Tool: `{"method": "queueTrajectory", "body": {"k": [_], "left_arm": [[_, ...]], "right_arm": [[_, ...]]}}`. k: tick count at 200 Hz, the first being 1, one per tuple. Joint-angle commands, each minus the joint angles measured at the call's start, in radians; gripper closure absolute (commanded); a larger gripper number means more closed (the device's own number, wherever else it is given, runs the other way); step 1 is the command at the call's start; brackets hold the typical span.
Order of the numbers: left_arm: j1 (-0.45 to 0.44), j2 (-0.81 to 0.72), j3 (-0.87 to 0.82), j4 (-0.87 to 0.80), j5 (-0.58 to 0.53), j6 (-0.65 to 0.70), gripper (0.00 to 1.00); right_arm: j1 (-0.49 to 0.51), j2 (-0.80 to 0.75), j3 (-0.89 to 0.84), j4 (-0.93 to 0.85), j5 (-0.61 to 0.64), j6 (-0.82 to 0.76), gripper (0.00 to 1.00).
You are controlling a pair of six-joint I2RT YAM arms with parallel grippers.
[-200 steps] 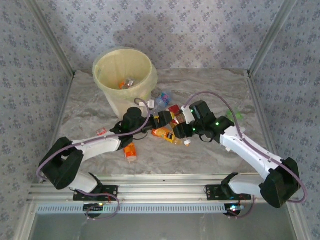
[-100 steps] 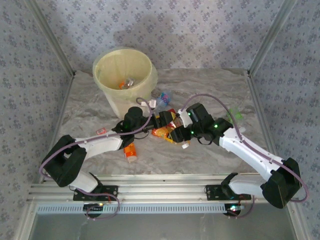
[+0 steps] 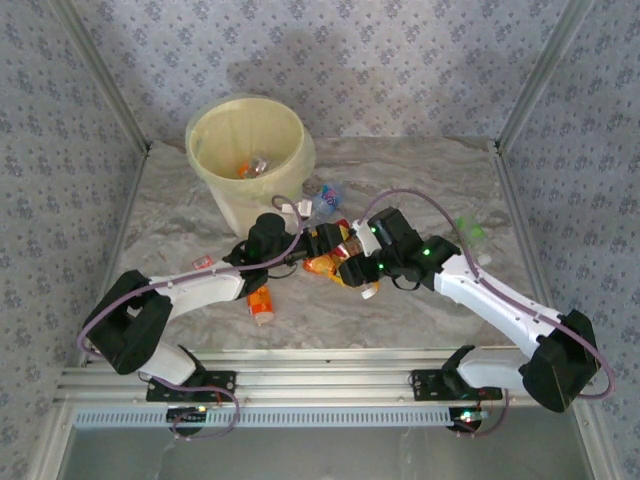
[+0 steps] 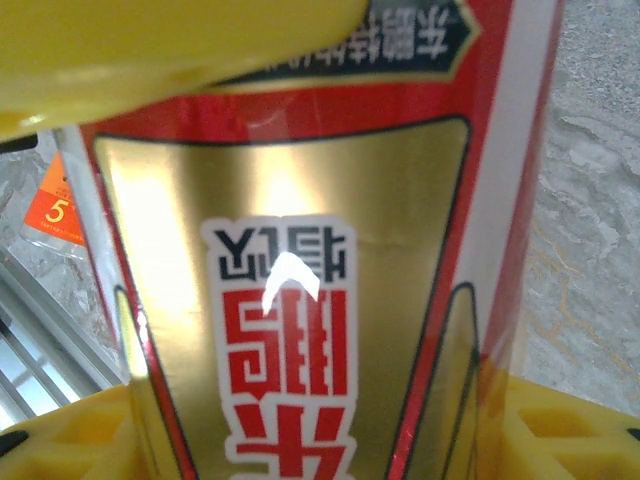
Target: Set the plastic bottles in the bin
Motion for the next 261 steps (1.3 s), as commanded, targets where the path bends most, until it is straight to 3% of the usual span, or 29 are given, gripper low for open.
{"method": "queueTrajectory", "body": {"k": [1, 16, 61, 115, 159, 198, 261], "left_arm": [[-0.001, -0.042, 0.025, 0.024, 0.024, 0.028, 0.41], [-0.001, -0.052, 0.031, 0.014, 0.029, 0.033, 0.44], [0.011, -0.125, 0.109, -0.145, 0.037, 0.096, 0.45], [0.058, -0.17, 0.289, -0.384, 0.064, 0.208, 0.45], [0.104, -0.168, 0.562, -0.682, 0.039, 0.417, 0.45], [0.156, -0.137, 0.805, -0.9, -0.028, 0.597, 0.44], [0.304, -0.071, 1.015, -0.948, -0.045, 0.674, 0.44]], "right_arm": [[0.015, 0.009, 0.016, -0.018, 0.008, 0.013, 0.42], [0.017, 0.001, 0.016, -0.017, 0.013, 0.013, 0.4], [0.024, -0.095, 0.011, -0.026, 0.029, 0.02, 0.17], [0.026, -0.32, -0.018, -0.026, 0.002, 0.034, 0.05], [0.025, -0.47, -0.024, -0.027, 0.021, 0.039, 0.02], [0.023, -0.533, -0.05, -0.027, 0.14, 0.046, 0.02], [0.021, -0.541, -0.054, -0.09, 0.234, 0.05, 0.02]]}}
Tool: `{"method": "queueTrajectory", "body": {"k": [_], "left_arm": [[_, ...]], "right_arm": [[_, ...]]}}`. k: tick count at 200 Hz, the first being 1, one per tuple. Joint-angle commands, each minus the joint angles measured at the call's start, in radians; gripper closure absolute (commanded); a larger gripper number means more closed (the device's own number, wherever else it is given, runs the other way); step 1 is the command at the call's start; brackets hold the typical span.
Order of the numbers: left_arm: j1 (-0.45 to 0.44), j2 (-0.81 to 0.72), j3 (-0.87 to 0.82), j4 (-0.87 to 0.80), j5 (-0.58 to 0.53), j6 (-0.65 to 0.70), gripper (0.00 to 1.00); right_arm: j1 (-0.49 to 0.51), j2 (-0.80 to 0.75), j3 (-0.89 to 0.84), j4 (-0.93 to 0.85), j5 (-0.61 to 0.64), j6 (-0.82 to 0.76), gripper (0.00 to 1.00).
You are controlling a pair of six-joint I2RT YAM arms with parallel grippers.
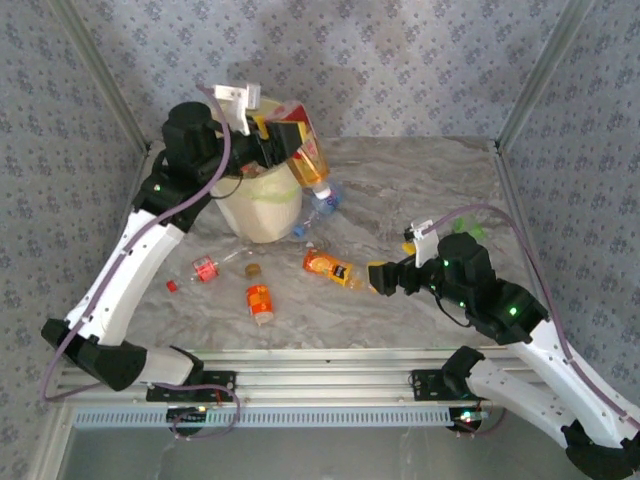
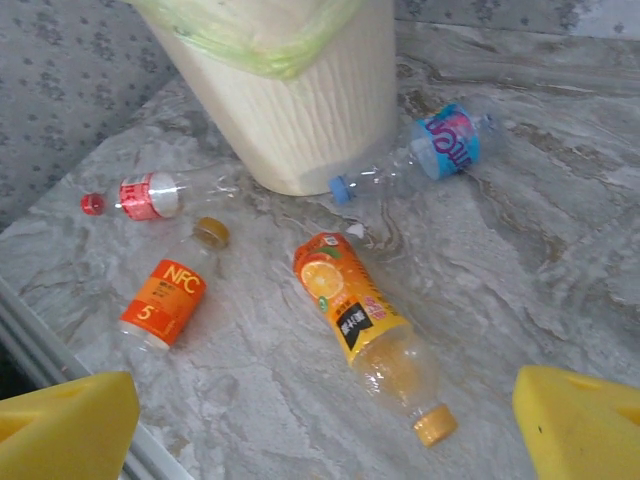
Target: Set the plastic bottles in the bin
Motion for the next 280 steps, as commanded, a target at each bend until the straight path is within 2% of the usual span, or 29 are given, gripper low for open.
{"method": "queueTrajectory", "body": {"k": [1, 36, 58, 96, 136, 229, 280], "left_arm": [[0.051, 0.032, 0.078, -0.046, -0.021, 0.067, 0.44], [0.126, 0.066, 0.128, -0.042, -0.064, 0.121, 0.44], [0.166, 0.092, 0.152, -0.075, -0.132, 0.165, 0.44], [0.24, 0.113, 0.129, -0.066, -0.159, 0.162, 0.43], [0.254, 0.123, 0.068, -0.075, -0.188, 0.209, 0.42], [0.266, 0.122, -0.065, -0.136, -0.141, 0.183, 0.42], [0.266, 0.118, -0.143, -0.133, -0.169, 0.174, 0.41]], "right_arm": [[0.0, -0.008, -0.011, -0.036, 0.049, 0.012, 0.02], [0.0, 0.016, -0.017, -0.03, 0.063, 0.015, 0.02], [0.001, 0.024, -0.019, -0.028, 0.064, 0.016, 0.02], [0.0, 0.028, -0.02, -0.042, 0.067, 0.024, 0.02], [-0.001, 0.049, -0.02, -0.047, 0.072, 0.026, 0.02], [-0.001, 0.165, 0.02, -0.101, 0.049, 0.01, 0.03], [0.001, 0.194, 0.02, -0.107, 0.043, 0.011, 0.03]]}}
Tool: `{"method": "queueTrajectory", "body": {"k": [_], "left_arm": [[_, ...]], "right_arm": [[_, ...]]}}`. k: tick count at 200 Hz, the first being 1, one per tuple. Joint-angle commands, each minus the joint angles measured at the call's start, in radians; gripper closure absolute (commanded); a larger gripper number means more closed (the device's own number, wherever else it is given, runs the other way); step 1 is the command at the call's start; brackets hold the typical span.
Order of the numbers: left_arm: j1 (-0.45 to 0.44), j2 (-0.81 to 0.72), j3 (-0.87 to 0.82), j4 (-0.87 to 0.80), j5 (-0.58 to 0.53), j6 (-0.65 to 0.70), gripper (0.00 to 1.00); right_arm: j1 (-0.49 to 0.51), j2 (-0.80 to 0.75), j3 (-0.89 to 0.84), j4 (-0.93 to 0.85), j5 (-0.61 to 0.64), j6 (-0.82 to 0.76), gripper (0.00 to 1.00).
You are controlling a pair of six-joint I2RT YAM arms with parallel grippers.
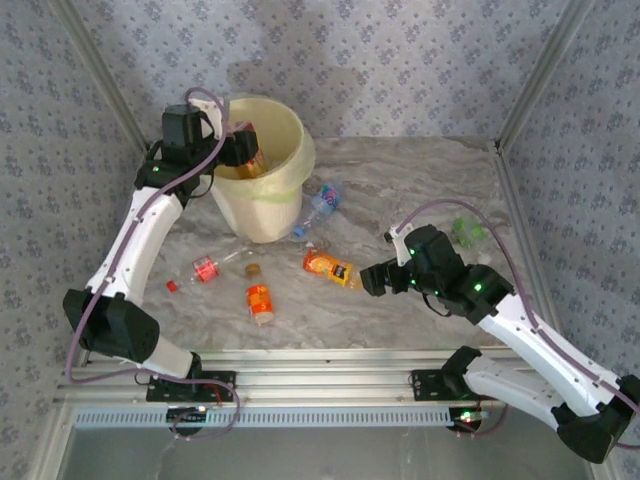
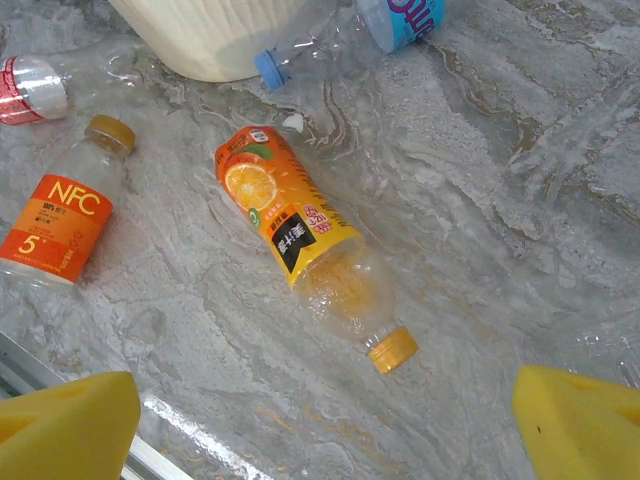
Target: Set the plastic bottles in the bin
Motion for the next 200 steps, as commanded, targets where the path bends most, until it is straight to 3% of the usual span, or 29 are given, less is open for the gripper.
{"method": "queueTrajectory", "body": {"k": [1, 64, 129, 166, 200], "left_arm": [[0.007, -0.003, -0.026, -0.007, -0.002, -0.009, 0.41], [0.007, 0.018, -0.04, -0.027, 0.044, -0.062, 0.32], [0.007, -0.07, -0.015, -0.056, 0.04, -0.087, 0.07], [0.007, -0.146, -0.013, -0.046, 0.046, -0.088, 0.01], [0.007, -0.232, -0.052, -0.038, 0.125, -0.096, 0.0]], "right_arm": [[0.001, 0.012, 0.035, -0.036, -0.006, 0.003, 0.03], [0.003, 0.124, 0.019, -0.028, -0.055, -0.035, 0.06], [0.014, 0.284, 0.029, 0.022, -0.068, -0.088, 0.12], [0.029, 0.364, 0.056, 0.023, -0.068, -0.137, 0.13], [0.039, 0.443, 0.08, 0.029, -0.073, -0.168, 0.13]]}}
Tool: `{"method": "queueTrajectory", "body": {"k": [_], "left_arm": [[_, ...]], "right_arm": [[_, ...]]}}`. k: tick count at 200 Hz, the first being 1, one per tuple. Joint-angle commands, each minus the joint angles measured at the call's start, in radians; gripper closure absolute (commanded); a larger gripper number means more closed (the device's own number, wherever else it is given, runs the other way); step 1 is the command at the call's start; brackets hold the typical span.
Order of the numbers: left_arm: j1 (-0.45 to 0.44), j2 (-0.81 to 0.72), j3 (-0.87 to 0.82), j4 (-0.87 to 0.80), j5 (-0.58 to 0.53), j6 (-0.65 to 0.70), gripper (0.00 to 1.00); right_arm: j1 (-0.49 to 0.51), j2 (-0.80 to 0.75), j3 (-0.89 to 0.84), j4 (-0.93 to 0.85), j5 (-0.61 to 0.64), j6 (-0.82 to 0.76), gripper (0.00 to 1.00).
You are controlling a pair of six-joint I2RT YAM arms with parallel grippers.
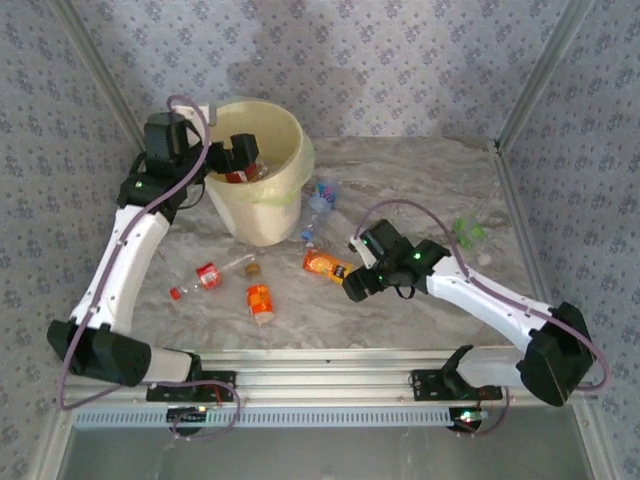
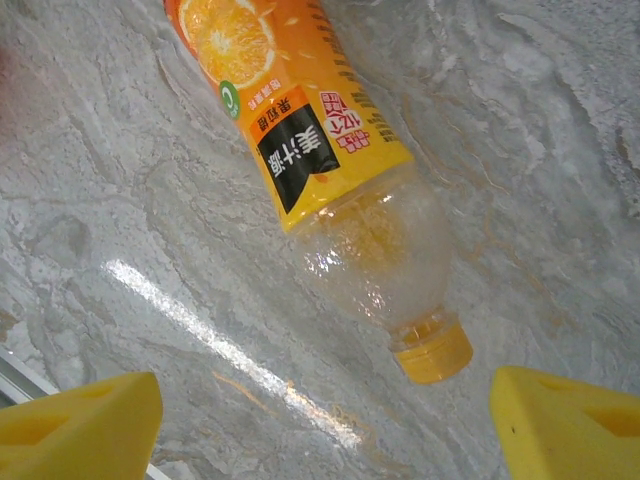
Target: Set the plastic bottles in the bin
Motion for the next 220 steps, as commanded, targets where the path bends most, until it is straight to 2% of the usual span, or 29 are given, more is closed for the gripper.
{"method": "queueTrajectory", "body": {"k": [1, 36, 100, 148, 220], "left_arm": [[0.002, -0.073, -0.012, 0.002, 0.077, -0.017, 0.0], [-0.011, -0.181, -0.134, 0.005, 0.188, -0.096, 0.0], [-0.091, -0.456, -0.532, 0.09, 0.214, -0.239, 0.0], [-0.179, -0.626, -0.843, 0.292, 0.196, -0.4, 0.0], [-0.258, -0.636, -0.944, 0.362, 0.157, -0.401, 0.0]], "right_arm": [[0.011, 0.046, 0.043, 0.006, -0.015, -0.047, 0.13], [0.018, 0.132, 0.078, 0.005, 0.01, -0.077, 0.13], [0.006, 0.276, 0.149, -0.021, 0.04, -0.126, 0.12], [0.005, 0.376, 0.191, 0.005, 0.079, -0.136, 0.12], [0.03, 0.507, 0.237, 0.005, 0.115, -0.17, 0.15]]}}
